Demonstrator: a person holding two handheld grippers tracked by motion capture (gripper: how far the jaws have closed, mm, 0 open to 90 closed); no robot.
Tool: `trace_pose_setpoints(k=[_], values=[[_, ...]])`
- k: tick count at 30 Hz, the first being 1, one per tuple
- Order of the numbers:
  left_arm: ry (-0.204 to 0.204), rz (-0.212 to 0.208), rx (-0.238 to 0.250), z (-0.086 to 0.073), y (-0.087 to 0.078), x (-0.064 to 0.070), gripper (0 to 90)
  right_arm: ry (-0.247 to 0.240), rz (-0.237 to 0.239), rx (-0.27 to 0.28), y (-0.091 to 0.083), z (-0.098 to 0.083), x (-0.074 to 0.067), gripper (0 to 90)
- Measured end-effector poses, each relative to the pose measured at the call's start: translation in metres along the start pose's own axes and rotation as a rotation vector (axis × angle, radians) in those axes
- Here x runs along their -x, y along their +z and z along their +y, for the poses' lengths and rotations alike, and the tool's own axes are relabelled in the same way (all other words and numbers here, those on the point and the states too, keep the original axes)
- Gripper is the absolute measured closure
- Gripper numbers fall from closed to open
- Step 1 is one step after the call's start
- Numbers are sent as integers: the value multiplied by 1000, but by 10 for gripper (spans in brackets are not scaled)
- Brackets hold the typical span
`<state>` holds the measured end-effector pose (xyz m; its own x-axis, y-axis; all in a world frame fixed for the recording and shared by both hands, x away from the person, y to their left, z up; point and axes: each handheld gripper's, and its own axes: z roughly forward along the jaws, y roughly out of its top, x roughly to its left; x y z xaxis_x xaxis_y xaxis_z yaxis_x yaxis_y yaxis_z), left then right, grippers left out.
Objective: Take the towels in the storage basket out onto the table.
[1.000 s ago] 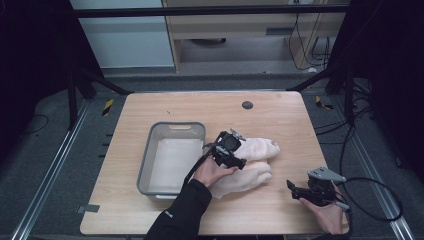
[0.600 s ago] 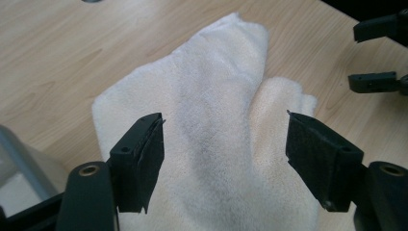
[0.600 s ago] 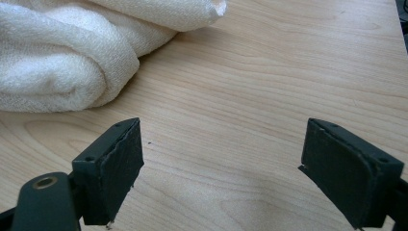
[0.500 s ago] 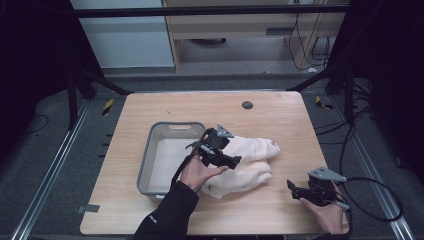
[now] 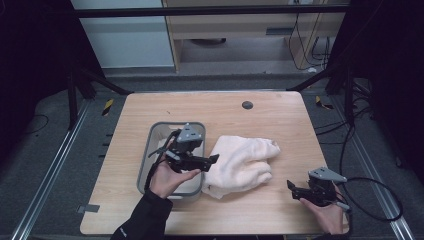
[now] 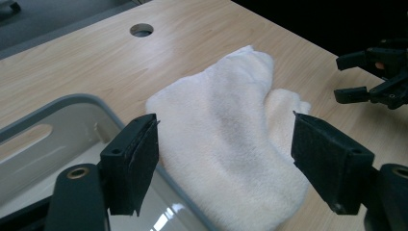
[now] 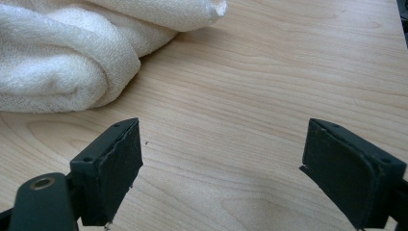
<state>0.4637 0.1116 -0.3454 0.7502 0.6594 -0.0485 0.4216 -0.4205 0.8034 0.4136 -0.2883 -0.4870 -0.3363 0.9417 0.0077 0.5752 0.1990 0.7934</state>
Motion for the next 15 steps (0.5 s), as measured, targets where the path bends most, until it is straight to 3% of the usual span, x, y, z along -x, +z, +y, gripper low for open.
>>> trace_pose_setpoints(k=[15], values=[[-120, 118, 81, -57, -56, -50, 245, -1, -1, -9, 0, -1, 0, 127]])
